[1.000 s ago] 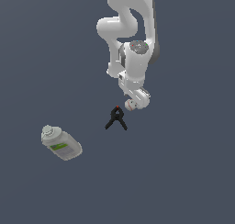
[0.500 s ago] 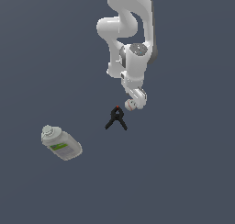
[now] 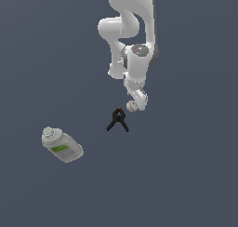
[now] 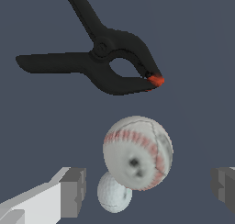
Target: Pick up a designated object from a clutter of objects.
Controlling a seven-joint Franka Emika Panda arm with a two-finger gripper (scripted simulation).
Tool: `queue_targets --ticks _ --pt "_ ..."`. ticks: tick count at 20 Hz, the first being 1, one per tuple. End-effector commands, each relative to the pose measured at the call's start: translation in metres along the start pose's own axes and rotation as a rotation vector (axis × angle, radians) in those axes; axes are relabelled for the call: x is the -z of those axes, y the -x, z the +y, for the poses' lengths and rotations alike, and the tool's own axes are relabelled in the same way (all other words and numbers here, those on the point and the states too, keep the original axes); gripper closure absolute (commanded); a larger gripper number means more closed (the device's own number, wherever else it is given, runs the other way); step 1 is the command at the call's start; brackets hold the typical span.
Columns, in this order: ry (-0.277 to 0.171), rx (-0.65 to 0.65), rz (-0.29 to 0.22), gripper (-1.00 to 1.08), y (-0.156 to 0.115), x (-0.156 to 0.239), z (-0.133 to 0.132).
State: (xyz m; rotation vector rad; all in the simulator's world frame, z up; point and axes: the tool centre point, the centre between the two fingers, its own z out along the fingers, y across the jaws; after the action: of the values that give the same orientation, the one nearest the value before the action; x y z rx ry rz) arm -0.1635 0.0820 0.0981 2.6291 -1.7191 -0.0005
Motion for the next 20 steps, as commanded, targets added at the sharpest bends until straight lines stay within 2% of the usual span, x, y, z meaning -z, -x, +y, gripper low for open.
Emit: queue_targets --ticks 1,20 --pt "0.0 0.0 0.0 -0.92 0.0 -0.001 0.0" --pt "0.0 -0.003 0.0 -0.92 0.0 -0.05 0.001"
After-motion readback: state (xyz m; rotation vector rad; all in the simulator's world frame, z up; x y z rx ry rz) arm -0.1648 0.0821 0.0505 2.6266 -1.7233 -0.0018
